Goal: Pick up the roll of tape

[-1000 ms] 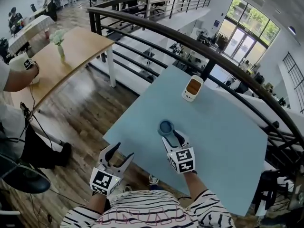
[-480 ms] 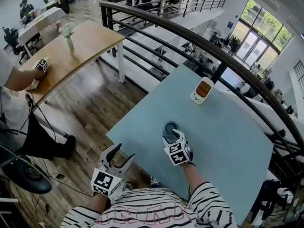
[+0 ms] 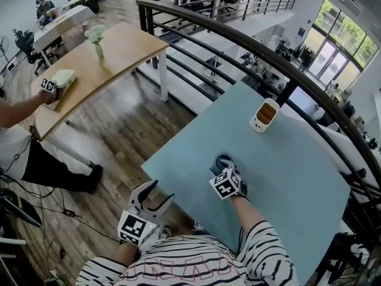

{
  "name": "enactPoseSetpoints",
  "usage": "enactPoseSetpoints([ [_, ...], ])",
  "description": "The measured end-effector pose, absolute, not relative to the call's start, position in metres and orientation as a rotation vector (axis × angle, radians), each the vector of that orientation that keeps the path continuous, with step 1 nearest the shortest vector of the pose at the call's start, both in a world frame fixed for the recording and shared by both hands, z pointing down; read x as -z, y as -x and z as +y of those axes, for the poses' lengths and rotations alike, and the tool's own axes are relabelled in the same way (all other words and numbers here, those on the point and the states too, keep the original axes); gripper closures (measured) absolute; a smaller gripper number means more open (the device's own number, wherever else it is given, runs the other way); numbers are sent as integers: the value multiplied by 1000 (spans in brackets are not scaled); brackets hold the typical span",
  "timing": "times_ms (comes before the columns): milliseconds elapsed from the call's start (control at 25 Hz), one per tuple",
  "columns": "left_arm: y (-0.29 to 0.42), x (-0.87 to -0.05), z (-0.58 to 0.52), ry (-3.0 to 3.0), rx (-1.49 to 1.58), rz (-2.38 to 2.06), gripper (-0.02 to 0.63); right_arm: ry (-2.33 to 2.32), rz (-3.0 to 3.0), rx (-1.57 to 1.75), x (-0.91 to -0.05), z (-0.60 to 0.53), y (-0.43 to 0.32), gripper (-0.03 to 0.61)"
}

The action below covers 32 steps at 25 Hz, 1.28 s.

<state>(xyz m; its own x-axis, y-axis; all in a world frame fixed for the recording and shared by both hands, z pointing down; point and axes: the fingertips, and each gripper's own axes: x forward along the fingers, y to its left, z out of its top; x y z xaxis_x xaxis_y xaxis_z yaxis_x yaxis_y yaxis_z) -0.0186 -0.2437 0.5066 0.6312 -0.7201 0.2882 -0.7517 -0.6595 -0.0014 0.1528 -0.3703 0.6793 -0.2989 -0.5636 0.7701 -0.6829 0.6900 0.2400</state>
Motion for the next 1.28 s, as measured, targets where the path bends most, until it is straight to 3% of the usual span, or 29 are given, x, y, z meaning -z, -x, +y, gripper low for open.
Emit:
enactPoseSetpoints([
  [520,29,-507,-240,-2703,-434,-1288,376,-802,-1843,-144,-707,-376,-158,385],
  [1000,35,-508,-238,-2692,-441,-1298,376,-557,-1743,-158,-715,-368,-152,465],
  [1280,36,-504,-230,-2695,-450,-1307,376,-603,-1769,-171,-709,-365,-154,476],
])
